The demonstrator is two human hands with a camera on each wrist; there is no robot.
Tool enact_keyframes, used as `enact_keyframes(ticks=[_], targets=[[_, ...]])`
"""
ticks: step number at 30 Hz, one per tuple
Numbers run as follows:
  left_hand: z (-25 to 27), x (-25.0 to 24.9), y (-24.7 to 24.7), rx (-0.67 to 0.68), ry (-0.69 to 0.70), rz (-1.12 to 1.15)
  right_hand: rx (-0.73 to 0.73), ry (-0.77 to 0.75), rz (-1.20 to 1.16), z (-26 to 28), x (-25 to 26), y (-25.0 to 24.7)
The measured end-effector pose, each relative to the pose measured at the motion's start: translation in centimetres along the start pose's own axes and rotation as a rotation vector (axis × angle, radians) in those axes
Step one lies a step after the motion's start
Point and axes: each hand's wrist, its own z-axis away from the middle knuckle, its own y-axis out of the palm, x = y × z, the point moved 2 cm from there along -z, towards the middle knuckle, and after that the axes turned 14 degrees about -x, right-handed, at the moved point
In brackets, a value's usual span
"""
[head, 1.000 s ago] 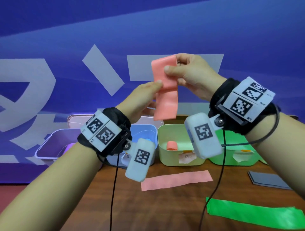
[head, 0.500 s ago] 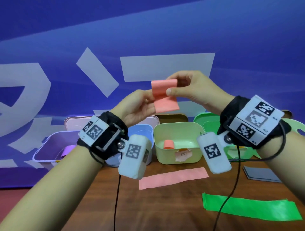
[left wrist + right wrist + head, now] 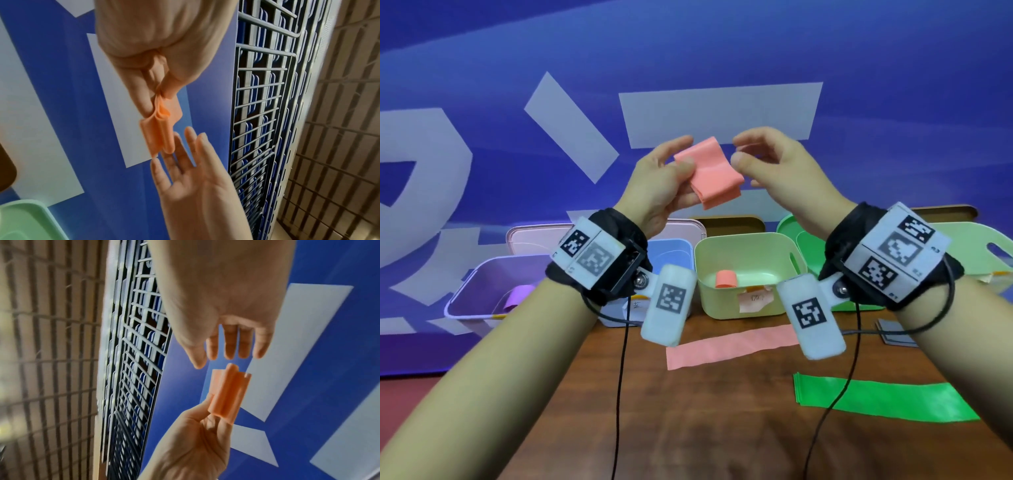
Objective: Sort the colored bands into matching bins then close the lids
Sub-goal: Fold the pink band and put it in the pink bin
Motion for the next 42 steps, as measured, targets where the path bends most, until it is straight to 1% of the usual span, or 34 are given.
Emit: enact_keyframes(ticks=[2,4,8,11,15,18,22,24,26,28,31,33,35,38,42], targets=[[0.1,0.1,-0.1,0.009,0.056,-0.007,0.044,0.175,0.012,-0.1,-0.9,0.4],[0.1,0.3,-0.1,0.027,0.094,0.016,0.12,0.289,0.006,0.2,-1.5,0.9],[-0.2,0.9,-0.3,0.062,0.147,0.037,0.11,0.35,-0.05,0.8,-2.0,1.4],[-0.2,1.6,-0.2,0.087,0.164,0.047,0.074,0.402,-0.154,1.0,-2.6,1.6],[-0.5,2.6,0.1,0.099,0.093,0.047,0.005,0.39,-0.185,0.9,-3.4,1.3],[-0.9,3.2,0.6,0.077,0.039,-0.056,-0.03,0.355,-0.115,0.6,-4.0,0.8],[-1.7,4.4,1.2,0.075,0.043,-0.182,-0.053,0.268,0.002,0.0,-5.1,0.1],[-2.3,4.9,1.7,0.049,0.066,-0.209,-0.073,0.262,0.029,-0.3,-5.9,-0.2],[-2.8,5.5,2.2,0.019,0.083,-0.214,-0.105,0.31,0.005,-0.6,-6.8,-0.4],[-3.3,6.3,2.8,0.01,0.078,-0.197,-0.122,0.396,-0.061,-0.8,-7.7,-0.6],[-4.0,7.6,3.8,0.003,0.039,-0.15,-0.093,0.515,-0.138,-1.0,-9.5,-0.7],[-4.6,8.7,4.5,-0.012,0.012,-0.14,-0.056,0.557,-0.126,-1.3,-10.8,-0.7],[-5.4,9.8,5.2,-0.018,-0.018,-0.14,-0.038,0.582,-0.097,-1.5,-12.2,-0.8],[-6.5,11.4,6.2,-0.014,-0.064,-0.199,-0.071,0.587,-0.063,-2.2,-14.0,-1.3],[-8.0,14.6,7.5,-0.036,-0.199,-0.238,-0.117,0.56,0.08,-3.7,-16.9,-1.6]])
